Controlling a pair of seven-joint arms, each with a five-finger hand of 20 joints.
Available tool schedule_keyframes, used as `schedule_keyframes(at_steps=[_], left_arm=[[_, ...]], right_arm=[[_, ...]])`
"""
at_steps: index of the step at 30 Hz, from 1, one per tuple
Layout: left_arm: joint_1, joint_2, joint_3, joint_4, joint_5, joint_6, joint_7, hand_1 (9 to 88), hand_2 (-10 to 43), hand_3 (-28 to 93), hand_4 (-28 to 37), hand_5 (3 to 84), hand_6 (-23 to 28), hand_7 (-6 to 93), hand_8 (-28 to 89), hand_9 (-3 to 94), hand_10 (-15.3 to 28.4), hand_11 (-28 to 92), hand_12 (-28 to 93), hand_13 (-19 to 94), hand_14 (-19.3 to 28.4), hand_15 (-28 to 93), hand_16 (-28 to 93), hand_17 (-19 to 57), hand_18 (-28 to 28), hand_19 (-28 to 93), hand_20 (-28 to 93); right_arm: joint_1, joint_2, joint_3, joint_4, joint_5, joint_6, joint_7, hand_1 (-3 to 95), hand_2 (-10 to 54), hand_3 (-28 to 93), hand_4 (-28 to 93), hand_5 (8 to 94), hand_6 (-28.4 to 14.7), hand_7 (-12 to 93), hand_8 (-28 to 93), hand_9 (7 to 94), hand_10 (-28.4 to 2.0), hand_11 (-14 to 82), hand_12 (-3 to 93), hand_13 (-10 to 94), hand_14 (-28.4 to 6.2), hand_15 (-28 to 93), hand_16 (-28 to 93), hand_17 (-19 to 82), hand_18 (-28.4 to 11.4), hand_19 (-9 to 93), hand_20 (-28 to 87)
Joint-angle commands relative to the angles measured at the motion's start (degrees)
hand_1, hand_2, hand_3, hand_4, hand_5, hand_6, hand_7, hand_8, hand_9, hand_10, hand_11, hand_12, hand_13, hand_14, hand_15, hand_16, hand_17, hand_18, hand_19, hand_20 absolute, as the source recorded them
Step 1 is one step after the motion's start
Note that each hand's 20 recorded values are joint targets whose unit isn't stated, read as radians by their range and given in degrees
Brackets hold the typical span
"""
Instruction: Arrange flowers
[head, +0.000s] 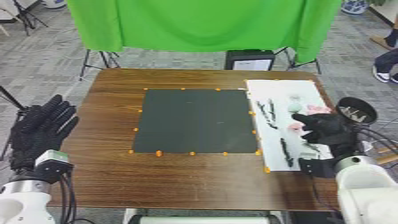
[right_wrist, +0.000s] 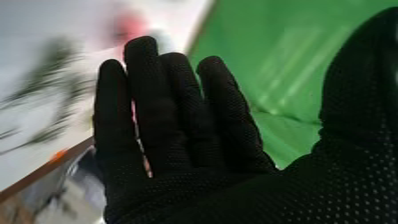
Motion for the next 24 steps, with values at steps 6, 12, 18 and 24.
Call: schedule_keyframes(at_steps=[6, 12, 18, 24], left_arm=[[0.6, 0.78, 0.52, -0.58, -0.91, 1.57, 0.37, 26.3, 11.7, 74, -28.3, 45.5, 10.5, 9.4, -6, 36.3, 16.5, 17, 11, 24, 16.1, 28, -8, -3.8, 13.7, 36, 7], [1.6, 0.63, 0.46, -1.07, -1.04, 1.87, 0.74, 26.1, 11.7, 75, -28.2, 45.7, 10.6, 9.8, -6, 36.7, 16.8, 18, 12, 24, 16.5, 30, -7, -3.9, 13.9, 36, 7], [0.8, 0.32, 0.89, -0.99, 0.76, 1.91, -0.47, 26.0, 11.6, 75, -28.2, 45.8, 10.6, 10.1, -6, 36.8, 17.0, 18, 12, 25, 16.6, 31, -7, -4.0, 14.0, 36, 7], [1.4, 0.13, 0.92, -1.16, 0.63, 2.18, -0.44, 25.9, 11.6, 74, -28.2, 45.9, 10.7, 10.1, -6, 37.1, 17.1, 18, 12, 25, 16.7, 31, -7, -4.0, 14.1, 36, 7]], right_arm=[[4.0, 6.8, -7.1, -0.6, -40.6, -19.0, 9.6, 20.0, -9.5, 70, -28, 56.8, -7.2, 26, -9, 57.7, -20.1, 38.1, 29.7, 49, -19.8, 65, 28, 27, -24.4, 74, 35], [8.8, 8.5, -11.8, 0.2, -41.8, -29.9, 14.6, 22.5, -9.5, 68, -28, 59.1, -7.8, 28, -8, 58.3, -21.3, 43.3, 33.7, 50, -21.9, 70, 32, 27, -26.7, 77, 37], [12.0, 9.6, -13.6, 2.2, -38.9, -35.4, 16.0, 24.6, -9.5, 60, -28, 66.6, -6.4, 32, -7, 64.9, -21.0, 45.2, 35.9, 55, -22.3, 71, 36, 30, -28.3, 80, 39], [12.1, 8.5, -12.9, 2.8, -35.0, -38.9, 15.6, 28.1, -9.5, 52, -28, 68.0, -6.2, 32, -7, 66.1, -20.7, 45.0, 36.5, 56, -22.0, 70, 38, 31, -28.4, 81, 41]])
